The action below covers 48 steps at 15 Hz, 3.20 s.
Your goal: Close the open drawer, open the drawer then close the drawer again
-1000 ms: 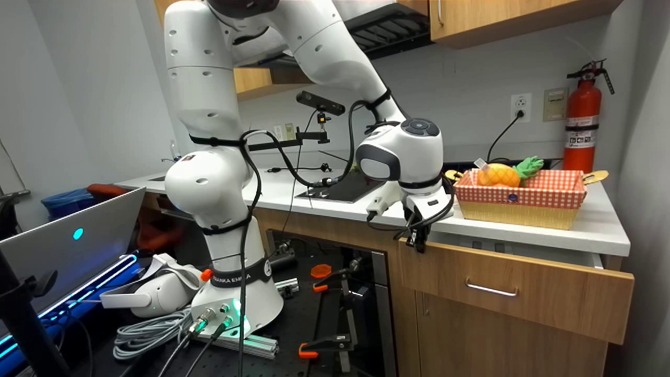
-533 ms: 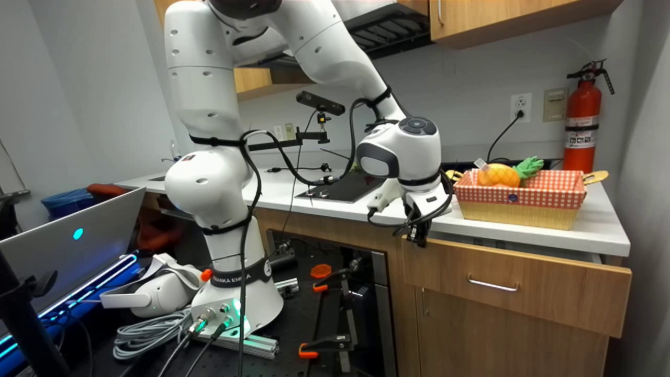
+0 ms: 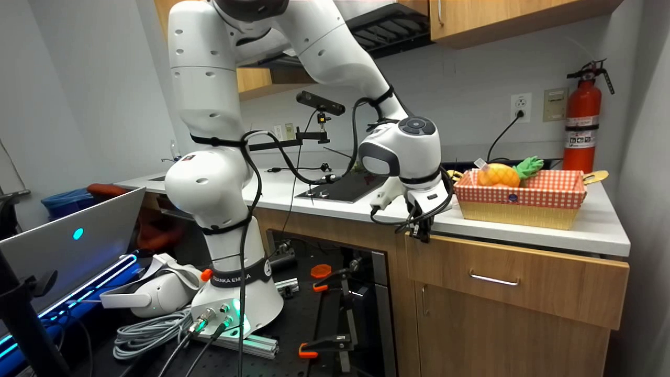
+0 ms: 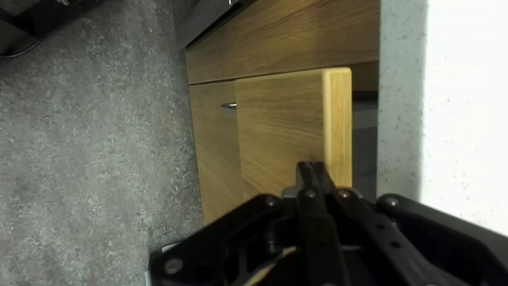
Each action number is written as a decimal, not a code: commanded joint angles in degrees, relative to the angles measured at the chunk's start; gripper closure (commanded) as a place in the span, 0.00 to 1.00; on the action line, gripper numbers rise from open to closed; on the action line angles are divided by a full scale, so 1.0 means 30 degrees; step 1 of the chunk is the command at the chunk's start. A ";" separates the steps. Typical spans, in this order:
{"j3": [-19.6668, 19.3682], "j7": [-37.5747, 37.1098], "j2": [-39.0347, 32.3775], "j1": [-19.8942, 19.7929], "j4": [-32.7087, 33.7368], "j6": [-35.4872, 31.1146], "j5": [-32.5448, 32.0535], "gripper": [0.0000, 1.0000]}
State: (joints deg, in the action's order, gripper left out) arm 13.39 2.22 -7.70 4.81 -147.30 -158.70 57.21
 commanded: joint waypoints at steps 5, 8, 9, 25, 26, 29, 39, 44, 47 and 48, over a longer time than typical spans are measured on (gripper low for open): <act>0.0054 0.0555 0.0178 -0.0075 0.0361 -0.0115 -0.0016 1.00; -0.0159 0.0740 0.0615 -0.0271 0.0181 0.0311 -0.0251 1.00; -0.0304 0.0760 0.0895 -0.0387 0.0100 0.0710 -0.0450 1.00; -0.5664 0.0775 0.4082 -0.2551 0.0510 0.6345 -0.9359 1.00; -0.5788 0.0779 0.4094 -0.2597 0.0556 0.6359 -0.9484 1.00; -0.6014 0.0713 0.4025 -0.2661 0.0669 0.6335 -0.9685 0.87; -0.6201 0.0126 0.3557 -0.2718 0.0454 0.5654 -1.0126 0.06; -0.5974 0.0347 0.2721 -0.2537 0.0160 0.4963 -0.9636 0.00; -0.5687 0.0294 0.1989 -0.2404 0.0133 0.4367 -0.9334 0.00; -0.5566 0.0279 0.1737 -0.2360 0.0157 0.4147 -0.9238 0.00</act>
State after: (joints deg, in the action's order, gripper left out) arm -4.48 3.56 -0.58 -2.67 -146.77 -143.55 28.66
